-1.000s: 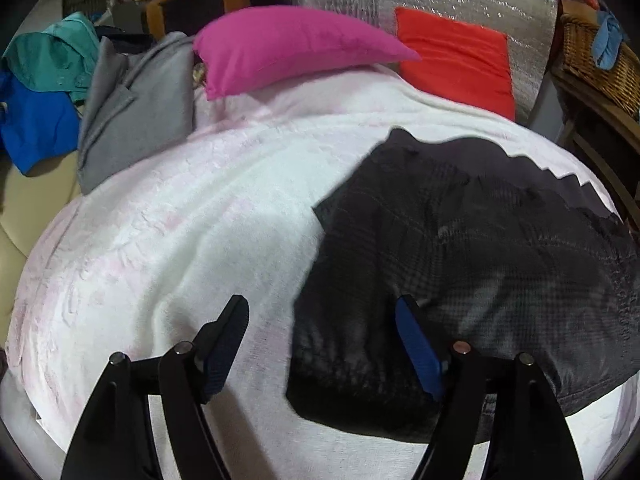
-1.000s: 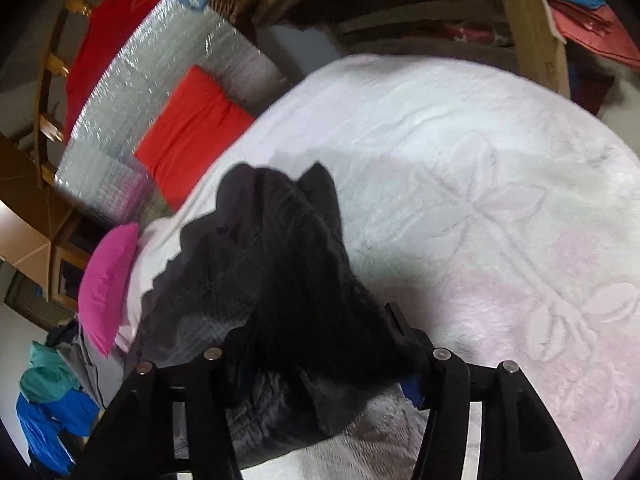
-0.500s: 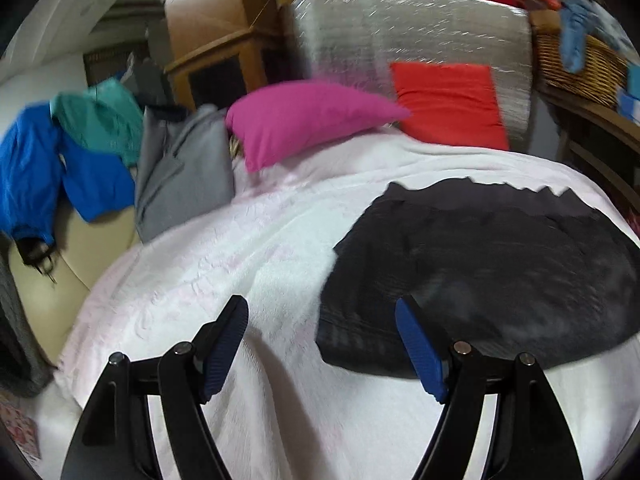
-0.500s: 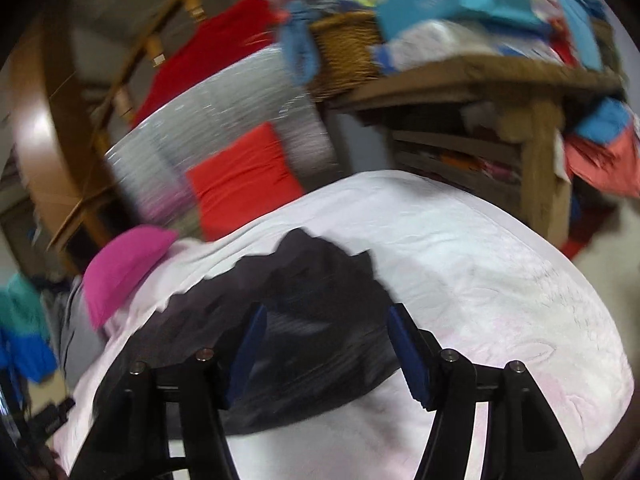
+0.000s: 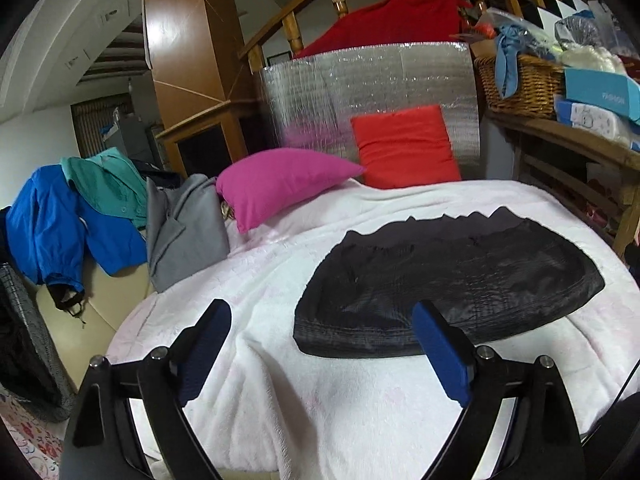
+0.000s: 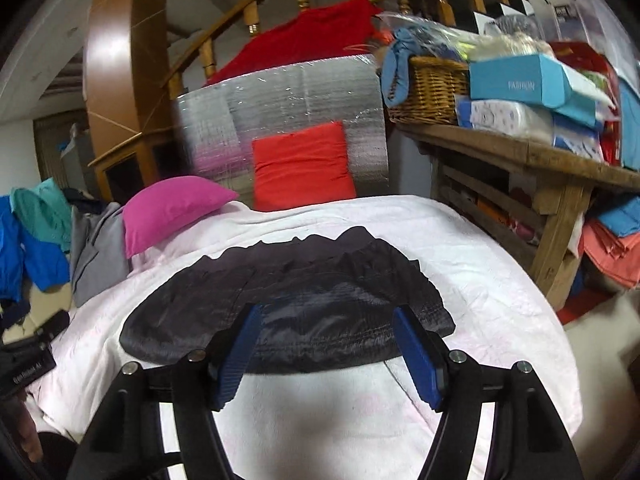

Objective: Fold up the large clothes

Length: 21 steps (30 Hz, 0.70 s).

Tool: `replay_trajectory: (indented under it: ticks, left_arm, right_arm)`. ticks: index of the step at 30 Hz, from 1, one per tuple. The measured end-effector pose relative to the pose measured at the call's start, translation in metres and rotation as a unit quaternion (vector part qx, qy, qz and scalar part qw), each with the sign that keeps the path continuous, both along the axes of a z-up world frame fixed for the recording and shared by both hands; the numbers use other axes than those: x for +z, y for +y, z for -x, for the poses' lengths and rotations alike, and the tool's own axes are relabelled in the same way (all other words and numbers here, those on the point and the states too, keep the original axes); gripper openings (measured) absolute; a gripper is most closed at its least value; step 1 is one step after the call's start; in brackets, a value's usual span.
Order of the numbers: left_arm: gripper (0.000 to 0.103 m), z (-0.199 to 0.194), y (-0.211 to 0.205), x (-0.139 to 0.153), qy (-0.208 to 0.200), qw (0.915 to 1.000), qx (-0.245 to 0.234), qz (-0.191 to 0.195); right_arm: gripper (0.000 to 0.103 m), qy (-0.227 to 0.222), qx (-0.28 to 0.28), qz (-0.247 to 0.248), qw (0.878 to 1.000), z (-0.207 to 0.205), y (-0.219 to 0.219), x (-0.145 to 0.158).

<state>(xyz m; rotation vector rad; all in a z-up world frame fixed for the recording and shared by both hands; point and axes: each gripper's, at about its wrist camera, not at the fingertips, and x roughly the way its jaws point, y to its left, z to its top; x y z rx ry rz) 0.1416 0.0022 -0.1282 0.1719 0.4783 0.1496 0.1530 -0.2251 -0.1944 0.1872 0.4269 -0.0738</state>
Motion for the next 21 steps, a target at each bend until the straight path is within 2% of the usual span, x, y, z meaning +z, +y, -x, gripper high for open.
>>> replay_trajectory:
  ticks: [6,9,15,18,21]
  left_arm:
    - [0.095,0.027,-0.007,0.02,-0.022,0.9994,0.007,-0.025]
    - [0.097,0.04,-0.009,0.028,-0.032,0.9989,0.008,-0.034]
    - [0.098,0.059,-0.01,0.049,-0.037,0.999,-0.004,-0.023]
    - [0.098,0.07,-0.01,0.061,-0.047,0.9987,-0.004,-0.016]
    - [0.098,0.08,-0.011,0.071,-0.057,0.9983,-0.005,-0.01]
  right_arm:
    - [0.074,-0.014,0.009,0.051,0.999,0.03,0.02,0.016]
    - [0.075,-0.024,0.015,0.059,0.998,0.044,0.025,0.025]
    - [0.076,-0.051,0.004,0.057,0.997,0.071,0.027,0.05]
    - [0.081,-0.074,-0.004,0.06,0.995,0.087,0.027,0.066]
    - [0.082,-0.089,-0.01,0.059,0.994,0.1,0.029,0.077]
